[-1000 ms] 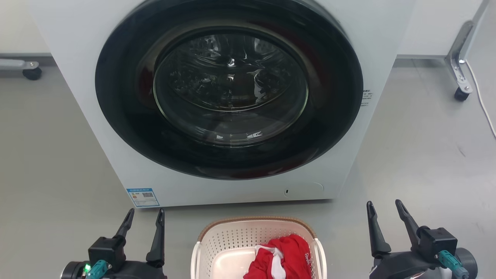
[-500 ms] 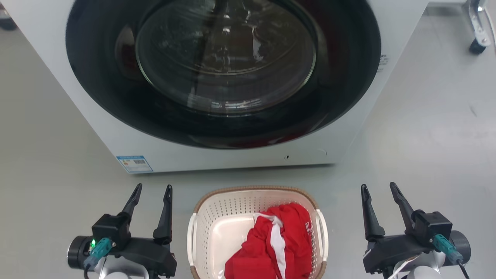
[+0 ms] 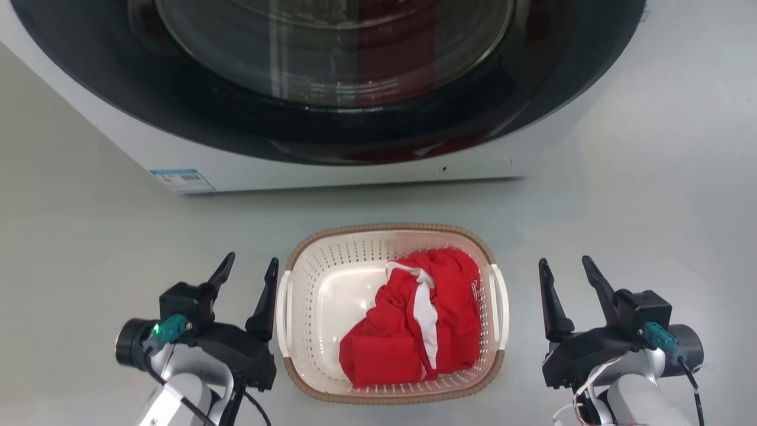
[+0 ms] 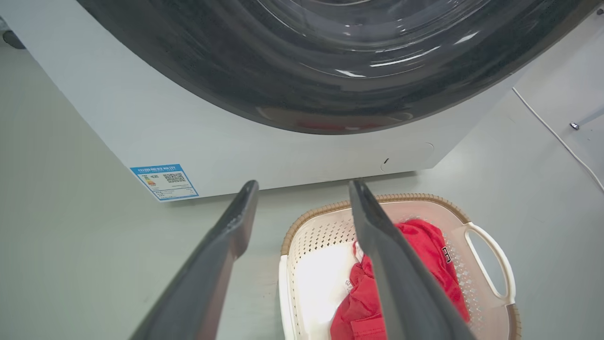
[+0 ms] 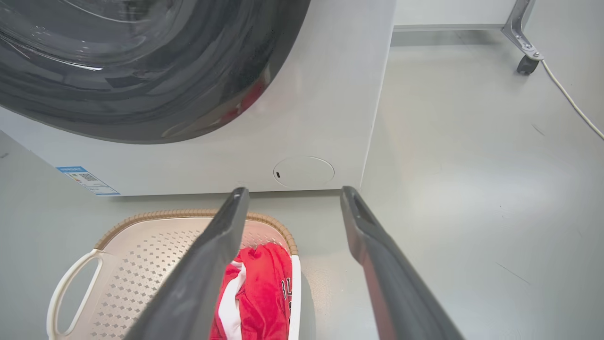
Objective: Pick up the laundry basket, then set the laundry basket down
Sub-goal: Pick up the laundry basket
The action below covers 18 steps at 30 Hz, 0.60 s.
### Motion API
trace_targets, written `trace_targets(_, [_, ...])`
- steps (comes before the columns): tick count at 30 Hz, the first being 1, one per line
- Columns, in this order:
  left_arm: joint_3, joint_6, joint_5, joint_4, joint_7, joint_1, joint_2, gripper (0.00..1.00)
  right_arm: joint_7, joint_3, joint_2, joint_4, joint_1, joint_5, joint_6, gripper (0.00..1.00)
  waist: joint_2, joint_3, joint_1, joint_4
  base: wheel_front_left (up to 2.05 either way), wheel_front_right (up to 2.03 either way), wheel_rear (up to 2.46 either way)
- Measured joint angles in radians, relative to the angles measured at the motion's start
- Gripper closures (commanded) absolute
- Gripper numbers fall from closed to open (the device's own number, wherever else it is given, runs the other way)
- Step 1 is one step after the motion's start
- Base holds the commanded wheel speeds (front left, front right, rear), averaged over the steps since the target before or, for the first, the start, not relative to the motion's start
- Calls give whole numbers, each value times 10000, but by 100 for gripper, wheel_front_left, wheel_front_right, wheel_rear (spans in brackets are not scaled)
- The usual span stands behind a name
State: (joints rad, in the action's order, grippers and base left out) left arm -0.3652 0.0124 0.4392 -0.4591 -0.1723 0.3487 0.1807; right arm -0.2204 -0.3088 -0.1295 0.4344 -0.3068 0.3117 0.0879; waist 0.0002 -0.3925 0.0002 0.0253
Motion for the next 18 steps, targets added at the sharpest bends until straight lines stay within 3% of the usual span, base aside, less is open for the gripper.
trace_targets(7, [-86, 489, 81, -648, 265, 891, -50, 0, 176, -17, 42, 569, -718, -36, -2, 0, 0, -1043, 1, 49, 0, 0, 0])
trace_targets(18, [-251, 857, 188, -1538, 577, 2188, -125, 0, 435, -159, 207, 1275, -2066, -52, -79, 0, 0, -2548, 0, 108, 0, 0, 0])
